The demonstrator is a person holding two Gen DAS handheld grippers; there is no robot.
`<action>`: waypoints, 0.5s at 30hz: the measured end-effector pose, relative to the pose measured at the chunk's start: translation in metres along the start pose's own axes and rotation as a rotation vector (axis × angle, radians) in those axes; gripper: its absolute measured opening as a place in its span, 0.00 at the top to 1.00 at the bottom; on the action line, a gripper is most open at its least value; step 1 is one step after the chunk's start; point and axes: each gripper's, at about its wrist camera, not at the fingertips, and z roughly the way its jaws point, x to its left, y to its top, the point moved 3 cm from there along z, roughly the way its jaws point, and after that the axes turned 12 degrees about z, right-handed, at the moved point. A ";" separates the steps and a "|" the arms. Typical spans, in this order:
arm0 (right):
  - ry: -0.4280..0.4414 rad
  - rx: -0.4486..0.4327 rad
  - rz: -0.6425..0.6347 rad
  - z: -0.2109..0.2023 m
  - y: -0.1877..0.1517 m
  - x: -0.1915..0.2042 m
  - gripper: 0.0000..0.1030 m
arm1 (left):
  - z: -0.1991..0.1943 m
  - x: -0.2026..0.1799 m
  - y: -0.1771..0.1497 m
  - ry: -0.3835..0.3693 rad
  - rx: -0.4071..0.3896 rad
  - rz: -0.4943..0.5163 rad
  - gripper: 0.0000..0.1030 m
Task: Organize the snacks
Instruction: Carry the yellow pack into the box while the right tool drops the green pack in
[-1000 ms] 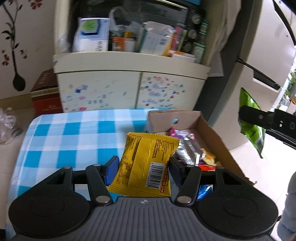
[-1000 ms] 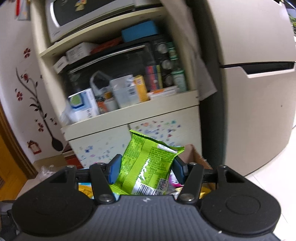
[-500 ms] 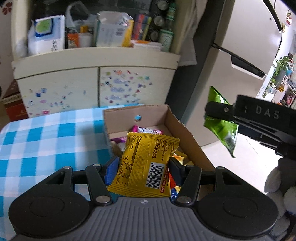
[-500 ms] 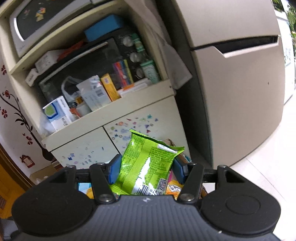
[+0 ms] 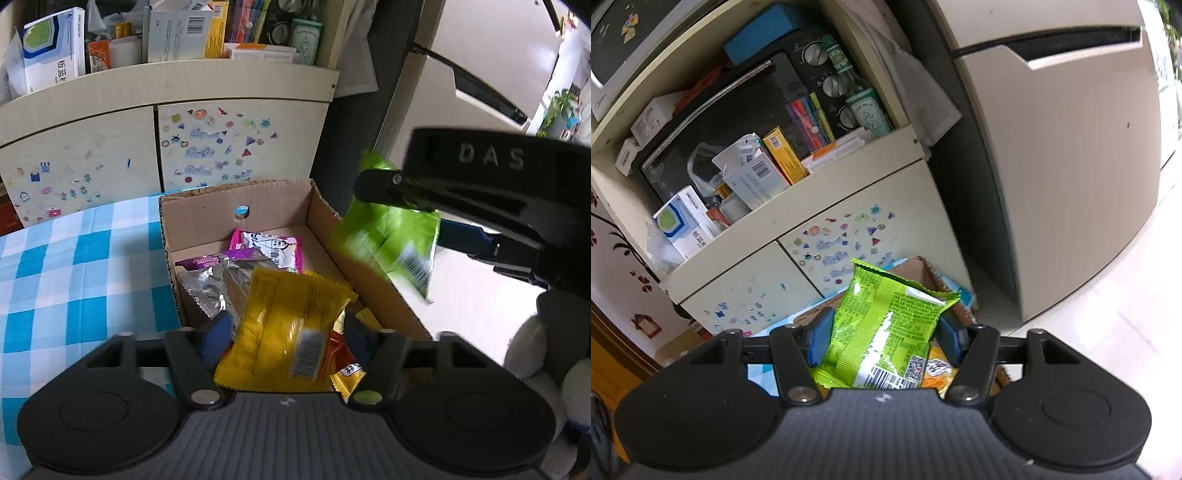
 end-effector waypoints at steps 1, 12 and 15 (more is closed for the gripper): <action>-0.006 -0.001 0.004 0.000 0.000 -0.001 0.32 | -0.001 -0.001 0.000 0.016 -0.001 0.006 0.14; -0.036 -0.024 0.020 -0.007 0.002 -0.005 0.19 | -0.014 0.000 -0.003 0.114 0.074 0.021 0.00; -0.063 -0.025 0.020 -0.008 0.001 -0.006 0.16 | -0.017 0.004 -0.006 0.127 0.092 0.007 0.00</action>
